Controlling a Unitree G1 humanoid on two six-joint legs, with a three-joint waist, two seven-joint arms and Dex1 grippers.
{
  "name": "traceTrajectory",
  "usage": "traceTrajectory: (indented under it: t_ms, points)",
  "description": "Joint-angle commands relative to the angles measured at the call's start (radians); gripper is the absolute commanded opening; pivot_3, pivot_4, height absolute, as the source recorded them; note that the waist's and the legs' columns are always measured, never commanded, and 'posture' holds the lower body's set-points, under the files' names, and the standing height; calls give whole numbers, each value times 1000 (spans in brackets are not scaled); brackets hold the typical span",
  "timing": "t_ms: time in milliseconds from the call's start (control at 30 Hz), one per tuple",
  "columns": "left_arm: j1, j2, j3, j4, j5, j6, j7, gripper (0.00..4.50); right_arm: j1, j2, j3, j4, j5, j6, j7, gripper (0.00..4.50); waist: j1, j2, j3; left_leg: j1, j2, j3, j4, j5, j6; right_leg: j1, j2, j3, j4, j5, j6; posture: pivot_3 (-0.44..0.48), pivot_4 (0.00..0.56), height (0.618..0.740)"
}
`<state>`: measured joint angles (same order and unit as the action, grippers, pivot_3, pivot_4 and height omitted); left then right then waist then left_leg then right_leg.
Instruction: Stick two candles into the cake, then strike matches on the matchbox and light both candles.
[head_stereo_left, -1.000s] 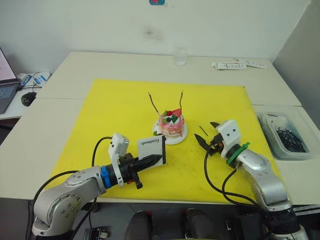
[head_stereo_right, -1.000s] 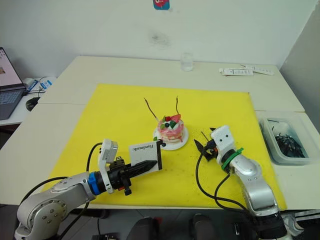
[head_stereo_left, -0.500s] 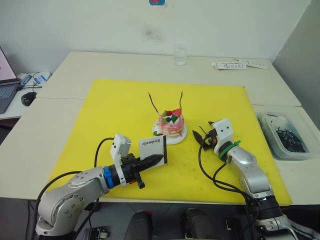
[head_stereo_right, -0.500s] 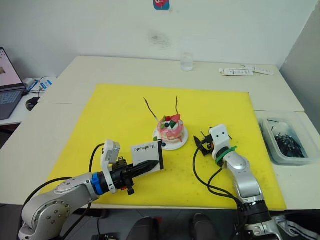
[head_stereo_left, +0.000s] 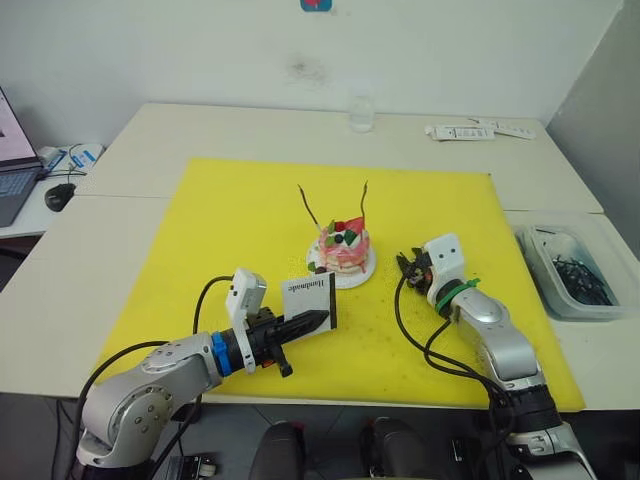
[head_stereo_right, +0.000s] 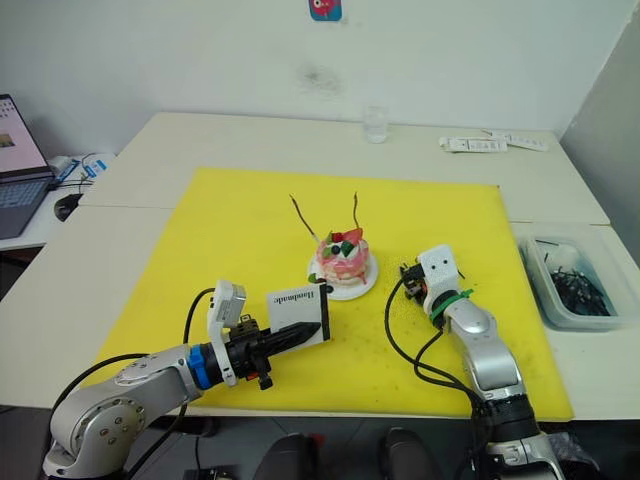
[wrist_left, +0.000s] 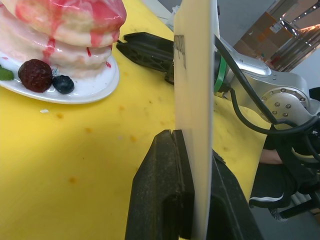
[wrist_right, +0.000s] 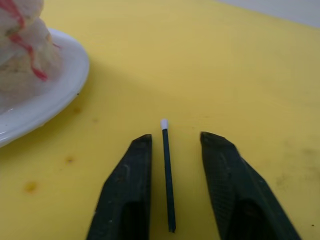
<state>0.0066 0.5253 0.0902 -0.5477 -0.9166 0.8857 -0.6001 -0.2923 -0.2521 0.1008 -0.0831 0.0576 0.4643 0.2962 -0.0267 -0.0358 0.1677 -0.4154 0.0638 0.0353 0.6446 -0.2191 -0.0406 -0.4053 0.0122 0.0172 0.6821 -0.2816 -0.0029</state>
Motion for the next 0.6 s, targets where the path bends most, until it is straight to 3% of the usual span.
traceTrajectory:
  t_ms: [33,433,600]
  points:
    - [-10,7,-4,-8,7,-21,-6,0,12,9,-7,-38,-6,52,-20,7,0,0,0,0,0,0,0,0,0,0,0,0,0,0,0,0,150,740]
    - [-34,-14,-13,15,5,-4,15,0,24,30,-31,-142,45,44,1,7,0,0,0,0,0,0,-1,0,0,-1,0,0,0,0,0,0,150,740]
    - [-60,-28,-22,31,-10,12,28,0,51,-4,-47,-282,107,94,58,7,0,1,1,-1,0,0,-1,0,0,-1,0,0,0,0,0,0,150,740]
